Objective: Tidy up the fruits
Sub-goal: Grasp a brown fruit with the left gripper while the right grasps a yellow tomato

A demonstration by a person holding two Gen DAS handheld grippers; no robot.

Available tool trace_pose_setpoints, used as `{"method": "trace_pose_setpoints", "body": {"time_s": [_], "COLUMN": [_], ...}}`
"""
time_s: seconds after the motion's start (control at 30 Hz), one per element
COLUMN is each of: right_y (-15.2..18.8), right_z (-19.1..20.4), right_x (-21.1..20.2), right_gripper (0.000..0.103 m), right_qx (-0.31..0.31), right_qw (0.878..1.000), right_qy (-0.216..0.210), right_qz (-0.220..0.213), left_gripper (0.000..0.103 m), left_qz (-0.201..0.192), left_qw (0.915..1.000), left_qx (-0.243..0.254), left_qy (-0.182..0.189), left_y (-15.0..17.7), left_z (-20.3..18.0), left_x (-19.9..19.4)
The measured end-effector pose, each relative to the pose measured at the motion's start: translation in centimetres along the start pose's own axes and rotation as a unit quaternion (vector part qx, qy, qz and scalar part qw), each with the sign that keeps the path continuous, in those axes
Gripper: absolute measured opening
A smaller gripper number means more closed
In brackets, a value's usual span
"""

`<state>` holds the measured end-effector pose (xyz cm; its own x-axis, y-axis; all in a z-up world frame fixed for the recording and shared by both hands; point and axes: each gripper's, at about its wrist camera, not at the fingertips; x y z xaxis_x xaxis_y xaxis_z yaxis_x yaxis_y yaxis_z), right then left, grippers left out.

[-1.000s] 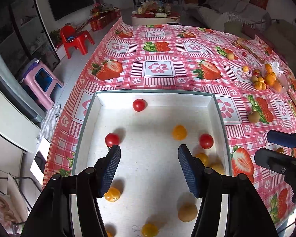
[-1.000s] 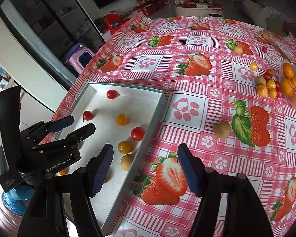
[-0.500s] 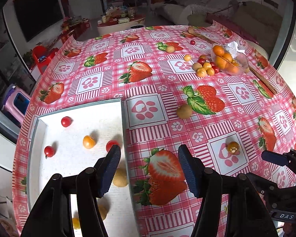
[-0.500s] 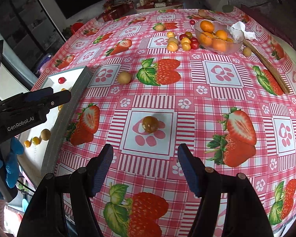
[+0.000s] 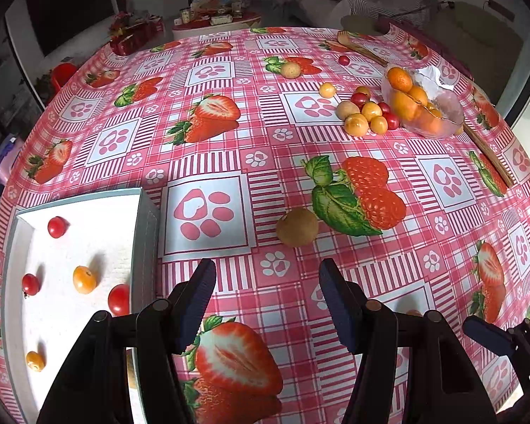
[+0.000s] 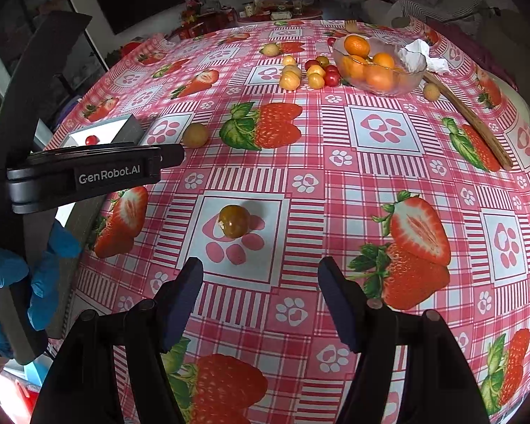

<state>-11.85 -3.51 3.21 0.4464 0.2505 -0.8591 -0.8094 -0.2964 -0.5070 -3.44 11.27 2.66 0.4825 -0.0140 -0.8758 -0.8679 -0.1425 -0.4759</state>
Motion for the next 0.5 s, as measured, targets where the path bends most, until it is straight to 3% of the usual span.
{"method": "trace_pose_setpoints", "body": {"time_s": [0.43, 0.5], "right_y": [-1.8, -1.9], "right_z": [1.5, 1.5], "right_x": [2.3, 2.4], "right_gripper": [0.069, 0.055], "right_qx": [-0.024, -0.026], "right_qw": [0.999, 0.999], "right_qy": [0.028, 0.035], "right_qz": [-0.016, -0.017], "left_gripper": [0.062, 0.062], "left_qz": [-0.007, -0.009], "left_qw": [1.0, 0.9999], "left_qx": [0.004, 0.004], "left_qy": [0.006, 0.005], "left_y": [-1.7, -1.7], "left_z": [-1.3, -1.4], "left_x": [2.7, 2.7]}}
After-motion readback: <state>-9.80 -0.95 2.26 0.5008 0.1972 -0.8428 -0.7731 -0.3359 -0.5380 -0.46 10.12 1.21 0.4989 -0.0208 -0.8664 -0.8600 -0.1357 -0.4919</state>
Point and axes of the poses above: each gripper's, at about its wrist camera, not at the fingertips, and x roughly the way its jaws point, z to its left, y to its underside, and after that the axes turned 9 degrees about -x, right-handed
